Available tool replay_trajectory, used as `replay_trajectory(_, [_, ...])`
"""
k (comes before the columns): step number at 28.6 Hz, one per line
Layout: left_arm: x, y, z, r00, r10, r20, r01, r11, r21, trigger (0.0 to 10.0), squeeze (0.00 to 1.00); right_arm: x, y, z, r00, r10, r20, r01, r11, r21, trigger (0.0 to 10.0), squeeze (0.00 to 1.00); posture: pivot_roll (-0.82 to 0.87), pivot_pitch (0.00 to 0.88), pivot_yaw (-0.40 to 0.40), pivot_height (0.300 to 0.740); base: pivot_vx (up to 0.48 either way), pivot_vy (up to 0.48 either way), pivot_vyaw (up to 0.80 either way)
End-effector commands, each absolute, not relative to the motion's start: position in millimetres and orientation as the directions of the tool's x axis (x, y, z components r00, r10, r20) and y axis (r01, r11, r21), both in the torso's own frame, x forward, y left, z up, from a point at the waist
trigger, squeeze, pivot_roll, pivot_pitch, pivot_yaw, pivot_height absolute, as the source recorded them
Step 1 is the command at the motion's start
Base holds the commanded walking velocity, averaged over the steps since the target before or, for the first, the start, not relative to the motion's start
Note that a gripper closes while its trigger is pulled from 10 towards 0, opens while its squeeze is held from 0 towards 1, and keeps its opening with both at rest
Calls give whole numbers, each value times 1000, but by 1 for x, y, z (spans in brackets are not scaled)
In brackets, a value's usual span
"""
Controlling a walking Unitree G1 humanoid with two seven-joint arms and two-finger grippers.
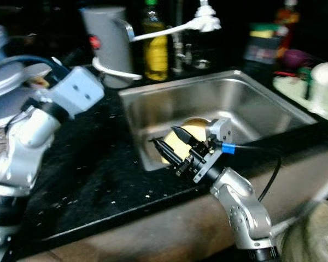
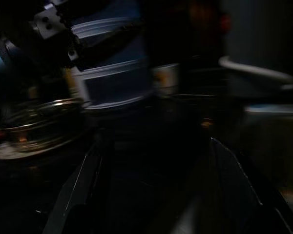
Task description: Kitchen organization
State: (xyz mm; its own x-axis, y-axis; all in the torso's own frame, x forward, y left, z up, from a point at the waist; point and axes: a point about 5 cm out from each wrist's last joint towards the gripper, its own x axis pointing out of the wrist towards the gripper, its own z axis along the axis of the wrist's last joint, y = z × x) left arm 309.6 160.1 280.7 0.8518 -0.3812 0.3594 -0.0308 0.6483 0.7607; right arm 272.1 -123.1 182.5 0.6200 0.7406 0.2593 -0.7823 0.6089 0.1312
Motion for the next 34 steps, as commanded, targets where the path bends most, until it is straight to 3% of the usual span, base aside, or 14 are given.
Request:
replay_trajectory(1, [304,152,278,848,-440,293,102,680,726,10000,0,269,-121,184,598,756,266,-800,584,137,10000,0,-1,0,-6,740,0,0,788])
replay_trajectory(9, [288,164,305,777,-617,124,416,651,635,10000,0,267,-120,183,576,774,264,-816,561,140,10000,0,10,0,-8,740,0,0,734])
replay_trajectory(11, [274,176,308,729,-685,-13,534,556,638,10000,0,266,-119,182,563,784,263,-826,546,138,10000,0,7,0,-6,740,0,0,534])
replay_trajectory(12, [274,176,308,729,-685,-13,534,556,638,10000,0,266,-119,182,563,784,263,-826,546,138,10000,0,7,0,-6,740,0,0,494])
replay_trajectory(16, [250,195,287,612,-716,-337,731,350,586,10000,0,264,-118,181,550,796,255,-835,533,138,10000,0,2,0,-5,740,0,0,0])
replay_trajectory(18, [246,199,281,588,-705,-397,762,318,564,10000,0,263,-118,181,548,797,254,-836,531,139,10000,0,0,0,-5,740,0,0,0])
replay_trajectory(21, [238,217,266,520,-599,-609,845,259,467,10000,0,263,-118,181,544,801,249,-839,526,140,10000,0,-5,0,-6,740,0,0,0])
replay_trajectory(25, [240,232,257,506,-498,-705,862,258,436,10000,0,262,-118,181,542,803,248,-840,524,140,10000,0,-5,0,-9,740,0,0,0])
replay_trajectory(27, [248,240,257,540,-432,-722,841,247,481,10000,0,263,-119,181,540,804,248,-841,524,134,10000,0,-5,0,-11,740,0,0,0])
replay_trajectory(34, [262,229,282,614,-475,-631,774,201,601,10000,0,263,-120,185,530,803,274,-847,517,123,10000,0,-2,0,-15,740,0,0,571])
